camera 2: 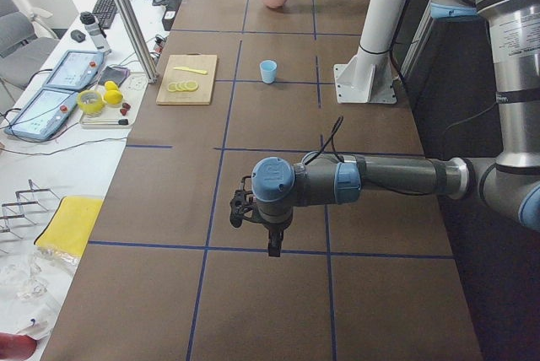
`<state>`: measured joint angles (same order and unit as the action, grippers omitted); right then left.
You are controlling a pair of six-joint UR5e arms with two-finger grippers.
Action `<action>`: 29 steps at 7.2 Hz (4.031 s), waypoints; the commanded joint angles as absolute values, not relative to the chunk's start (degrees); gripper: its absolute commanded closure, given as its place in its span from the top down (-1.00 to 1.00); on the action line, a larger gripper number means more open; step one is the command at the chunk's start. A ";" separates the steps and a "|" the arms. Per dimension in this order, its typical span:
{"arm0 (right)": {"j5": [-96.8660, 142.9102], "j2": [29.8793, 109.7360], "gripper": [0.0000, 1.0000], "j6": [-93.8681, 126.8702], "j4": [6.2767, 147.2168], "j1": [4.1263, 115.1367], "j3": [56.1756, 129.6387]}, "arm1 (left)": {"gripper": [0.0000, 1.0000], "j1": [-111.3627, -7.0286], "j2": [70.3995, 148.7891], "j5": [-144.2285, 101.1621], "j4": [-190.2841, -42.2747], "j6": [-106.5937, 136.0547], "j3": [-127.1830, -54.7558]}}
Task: Put ice and strawberries in cup
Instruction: 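Move the right gripper back into the pink bowl and grasp another ice cube, then carry the second ice cube with the right gripper over the cup, then open the right gripper to drop the ice cube into the cup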
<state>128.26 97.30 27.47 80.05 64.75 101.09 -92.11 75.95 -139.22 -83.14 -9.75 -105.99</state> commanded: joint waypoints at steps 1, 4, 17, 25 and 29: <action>128.23 97.29 -0.29 27.33 79.98 64.60 101.16 | 1.00 -92.11 75.94 -139.22 -83.14 -9.76 -106.00; 128.14 98.17 -1.00 26.90 79.89 64.69 102.83 | 1.00 -92.11 75.94 -139.22 -83.14 -9.76 -106.00; 116.38 51.19 -0.91 90.87 81.48 33.76 96.90 | 1.00 -92.11 75.94 -139.31 -83.15 -9.76 -106.08; 114.61 48.51 0.17 91.93 81.21 31.64 92.90 | 1.00 -92.20 75.94 -139.31 -83.06 -9.76 -106.52; 115.57 49.65 0.44 91.76 81.73 33.38 96.04 | 1.00 -92.20 75.94 -139.22 -83.06 -9.76 -106.52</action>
<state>114.87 48.71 91.85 81.37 32.17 93.84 -92.20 75.94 -139.28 -83.09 -9.75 -106.52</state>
